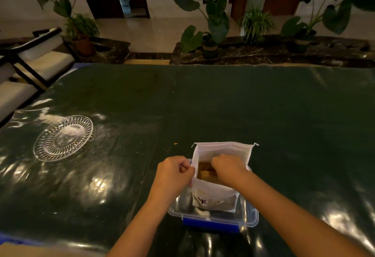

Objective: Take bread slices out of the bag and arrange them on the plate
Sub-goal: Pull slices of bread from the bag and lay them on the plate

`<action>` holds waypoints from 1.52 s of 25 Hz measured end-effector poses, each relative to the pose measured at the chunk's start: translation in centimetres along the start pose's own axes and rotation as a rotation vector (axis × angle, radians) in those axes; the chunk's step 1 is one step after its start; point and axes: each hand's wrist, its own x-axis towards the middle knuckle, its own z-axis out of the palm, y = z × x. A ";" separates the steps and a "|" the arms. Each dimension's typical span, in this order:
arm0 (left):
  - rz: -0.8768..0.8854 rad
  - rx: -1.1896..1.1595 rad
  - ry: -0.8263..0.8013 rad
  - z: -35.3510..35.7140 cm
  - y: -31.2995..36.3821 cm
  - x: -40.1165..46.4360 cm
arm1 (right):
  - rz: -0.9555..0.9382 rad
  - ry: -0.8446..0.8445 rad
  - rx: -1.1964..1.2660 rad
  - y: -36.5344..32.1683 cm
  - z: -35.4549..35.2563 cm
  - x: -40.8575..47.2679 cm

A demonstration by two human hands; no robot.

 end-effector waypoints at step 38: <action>0.453 -0.432 0.007 -1.5 4.4 2.5 | -0.459 0.487 0.545 4.3 -15.1 -10.3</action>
